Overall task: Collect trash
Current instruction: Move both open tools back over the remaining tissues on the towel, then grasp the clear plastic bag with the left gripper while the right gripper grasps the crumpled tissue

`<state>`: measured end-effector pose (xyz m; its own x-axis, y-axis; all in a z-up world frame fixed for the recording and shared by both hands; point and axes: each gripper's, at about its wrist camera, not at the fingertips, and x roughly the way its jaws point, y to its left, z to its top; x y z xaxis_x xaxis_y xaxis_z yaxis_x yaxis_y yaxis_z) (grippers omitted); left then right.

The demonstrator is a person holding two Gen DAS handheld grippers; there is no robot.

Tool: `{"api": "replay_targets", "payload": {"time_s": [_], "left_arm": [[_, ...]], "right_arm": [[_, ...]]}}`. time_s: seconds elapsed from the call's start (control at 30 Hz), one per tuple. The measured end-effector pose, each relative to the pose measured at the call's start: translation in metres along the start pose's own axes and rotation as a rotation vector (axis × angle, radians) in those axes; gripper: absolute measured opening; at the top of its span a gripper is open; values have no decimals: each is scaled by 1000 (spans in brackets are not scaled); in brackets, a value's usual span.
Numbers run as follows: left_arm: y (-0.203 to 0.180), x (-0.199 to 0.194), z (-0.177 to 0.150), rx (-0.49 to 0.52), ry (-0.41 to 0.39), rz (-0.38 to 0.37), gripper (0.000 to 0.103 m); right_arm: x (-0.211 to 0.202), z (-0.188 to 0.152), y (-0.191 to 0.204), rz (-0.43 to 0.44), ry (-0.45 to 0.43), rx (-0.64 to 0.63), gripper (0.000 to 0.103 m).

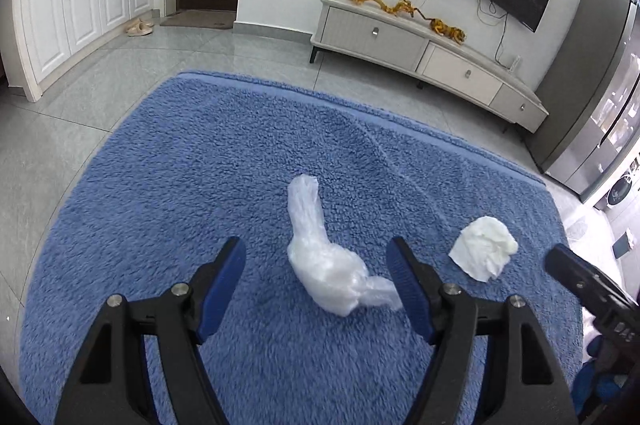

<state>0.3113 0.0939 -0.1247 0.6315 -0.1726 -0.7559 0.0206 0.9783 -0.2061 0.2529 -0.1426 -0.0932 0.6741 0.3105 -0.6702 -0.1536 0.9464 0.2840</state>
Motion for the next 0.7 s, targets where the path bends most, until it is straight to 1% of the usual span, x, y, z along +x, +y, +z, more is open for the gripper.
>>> {"api": "replay_targets", "payload": {"time_s": [0.07, 0.3, 0.4, 0.47, 0.5, 0.53, 0.6, 0.63, 0.7], "left_arm": [[0, 5, 0, 2, 7, -3, 70], [-7, 15, -2, 27, 28, -7, 58], [-10, 19, -4, 31, 36, -7, 51], [-14, 21, -5, 36, 41, -6, 47], [-15, 21, -6, 39, 42, -3, 45], [-16, 22, -6, 44, 43, 1, 44], [-17, 22, -7, 50, 45, 4, 37], [-16, 23, -6, 51, 46, 5, 36], [-17, 22, -7, 48, 45, 6, 30]], "right_arm": [[17, 2, 2, 13, 23, -9, 58], [48, 6, 3, 39, 73, -23, 58], [55, 6, 3, 48, 89, -26, 55], [58, 5, 2, 55, 101, -29, 48], [59, 4, 1, 57, 107, -27, 46], [61, 4, 1, 59, 110, -26, 42], [61, 4, 1, 59, 112, -28, 35], [60, 4, 0, 60, 111, -28, 29], [58, 3, -1, 67, 107, -25, 23]]}}
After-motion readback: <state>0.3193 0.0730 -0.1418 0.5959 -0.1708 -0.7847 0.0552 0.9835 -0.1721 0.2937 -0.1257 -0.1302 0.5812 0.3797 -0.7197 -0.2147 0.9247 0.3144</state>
